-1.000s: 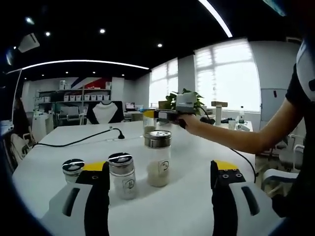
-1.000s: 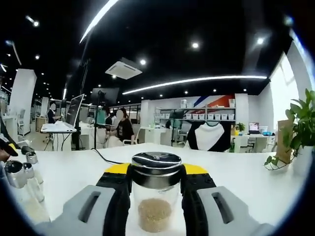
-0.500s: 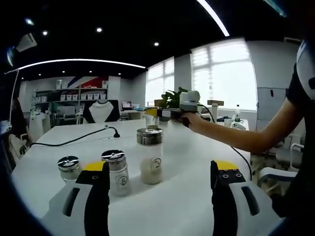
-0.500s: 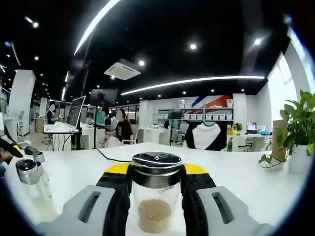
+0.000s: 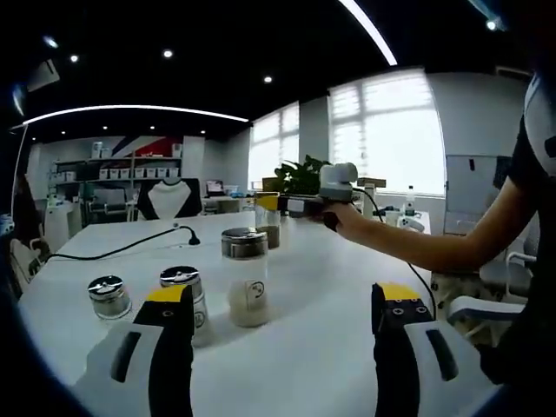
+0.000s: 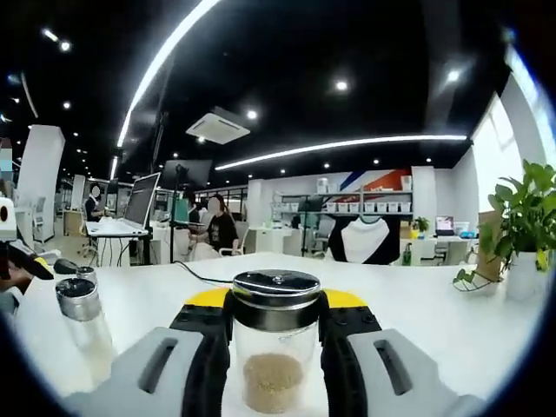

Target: Rotate the seasoning bottle until the label or dispensing opening points toward the visible target arrow and the bottle remains upright within the marked orientation range

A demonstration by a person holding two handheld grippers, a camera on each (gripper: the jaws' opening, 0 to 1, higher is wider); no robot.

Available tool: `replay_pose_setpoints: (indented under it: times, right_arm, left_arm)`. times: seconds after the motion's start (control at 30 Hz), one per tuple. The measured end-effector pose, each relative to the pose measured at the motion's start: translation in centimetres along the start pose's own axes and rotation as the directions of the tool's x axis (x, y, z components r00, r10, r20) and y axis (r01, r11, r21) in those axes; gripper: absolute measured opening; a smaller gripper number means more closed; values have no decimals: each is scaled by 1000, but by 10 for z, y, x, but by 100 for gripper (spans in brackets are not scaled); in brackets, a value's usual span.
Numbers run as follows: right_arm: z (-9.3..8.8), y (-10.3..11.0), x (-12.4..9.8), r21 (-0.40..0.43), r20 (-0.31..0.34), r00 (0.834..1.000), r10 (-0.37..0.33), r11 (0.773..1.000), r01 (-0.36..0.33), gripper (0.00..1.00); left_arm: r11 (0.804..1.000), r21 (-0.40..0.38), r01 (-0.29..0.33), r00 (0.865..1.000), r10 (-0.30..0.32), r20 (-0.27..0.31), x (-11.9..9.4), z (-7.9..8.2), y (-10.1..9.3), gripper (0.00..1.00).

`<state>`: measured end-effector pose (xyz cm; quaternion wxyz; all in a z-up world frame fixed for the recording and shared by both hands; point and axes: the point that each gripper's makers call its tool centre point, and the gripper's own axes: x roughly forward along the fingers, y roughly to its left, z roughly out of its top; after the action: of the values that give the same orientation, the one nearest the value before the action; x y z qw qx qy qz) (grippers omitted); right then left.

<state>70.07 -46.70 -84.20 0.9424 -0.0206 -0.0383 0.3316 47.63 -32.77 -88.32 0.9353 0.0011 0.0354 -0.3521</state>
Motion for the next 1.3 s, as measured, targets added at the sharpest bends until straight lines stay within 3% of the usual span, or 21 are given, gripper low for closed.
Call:
replay_pose_setpoints:
  times: [0.37,0.73,1.3]
  right_arm:
    - [-9,17,-28,25,14,1000,8,1000,-8,36]
    - [-7,42,-50,36,47,998,39,999,-41,36]
    - [-9,62,-76,84,87,994,63,994,-71,36]
  left_arm:
    - [1000,2,27,1000,-27,3,-6,-2,-22,89]
    - [998,5,55,998,-55,-17,-6,-10,-35,89]
    - [996,-17,84,996,-85,-28,4,-18,-44,89]
